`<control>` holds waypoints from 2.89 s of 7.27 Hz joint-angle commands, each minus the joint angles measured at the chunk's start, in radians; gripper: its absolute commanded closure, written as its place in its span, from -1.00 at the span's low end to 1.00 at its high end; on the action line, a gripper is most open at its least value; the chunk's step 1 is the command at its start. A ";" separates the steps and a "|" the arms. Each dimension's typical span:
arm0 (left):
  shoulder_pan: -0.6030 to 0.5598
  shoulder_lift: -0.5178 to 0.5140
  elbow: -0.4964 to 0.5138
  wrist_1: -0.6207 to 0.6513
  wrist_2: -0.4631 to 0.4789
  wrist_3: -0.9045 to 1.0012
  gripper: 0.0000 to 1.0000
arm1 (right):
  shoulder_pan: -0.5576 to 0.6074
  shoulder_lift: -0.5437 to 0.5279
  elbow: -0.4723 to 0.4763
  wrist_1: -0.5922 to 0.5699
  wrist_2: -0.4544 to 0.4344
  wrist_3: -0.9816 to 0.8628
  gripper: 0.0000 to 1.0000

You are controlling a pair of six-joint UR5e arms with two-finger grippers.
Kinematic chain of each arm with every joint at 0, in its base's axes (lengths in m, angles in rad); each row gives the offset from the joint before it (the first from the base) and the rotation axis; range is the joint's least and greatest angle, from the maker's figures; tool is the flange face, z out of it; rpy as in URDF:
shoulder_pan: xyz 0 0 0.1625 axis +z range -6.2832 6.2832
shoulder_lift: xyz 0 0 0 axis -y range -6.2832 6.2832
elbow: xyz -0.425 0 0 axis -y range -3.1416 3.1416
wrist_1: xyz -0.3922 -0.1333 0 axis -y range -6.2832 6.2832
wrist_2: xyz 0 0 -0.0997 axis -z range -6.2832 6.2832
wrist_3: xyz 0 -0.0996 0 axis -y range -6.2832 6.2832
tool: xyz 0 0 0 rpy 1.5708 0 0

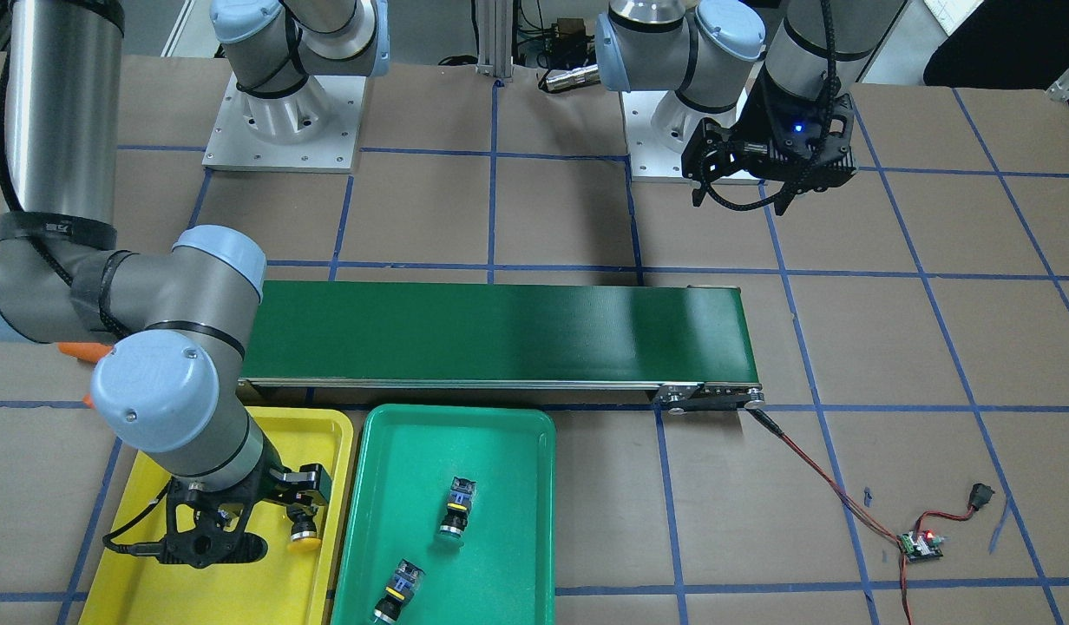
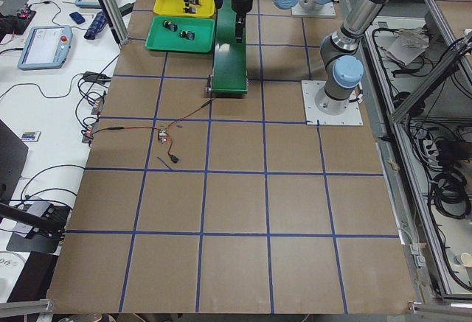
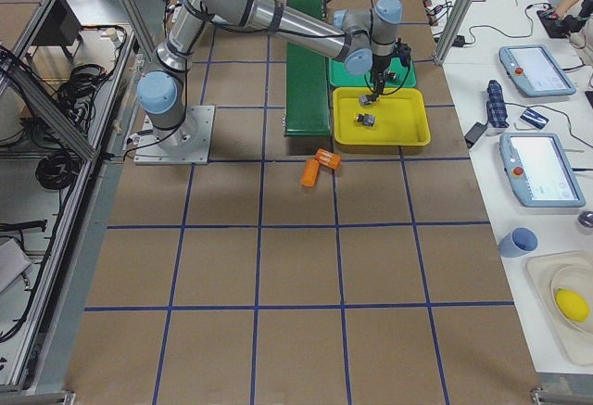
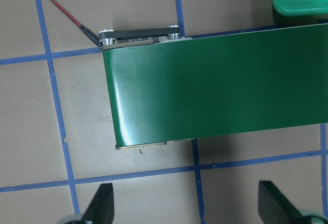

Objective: Sort buttons by color to trays

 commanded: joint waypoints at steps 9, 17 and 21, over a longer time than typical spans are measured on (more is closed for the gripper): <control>0.000 0.015 0.003 0.002 -0.002 0.000 -1.00 | 0.001 -0.458 0.006 0.488 0.009 0.015 -1.00; 0.000 0.018 0.003 0.002 -0.002 0.000 -1.00 | 0.001 -0.572 0.096 0.524 0.000 0.030 -1.00; -0.002 0.021 0.000 -0.002 0.000 0.000 -1.00 | 0.001 -0.570 0.096 0.522 0.001 0.030 -1.00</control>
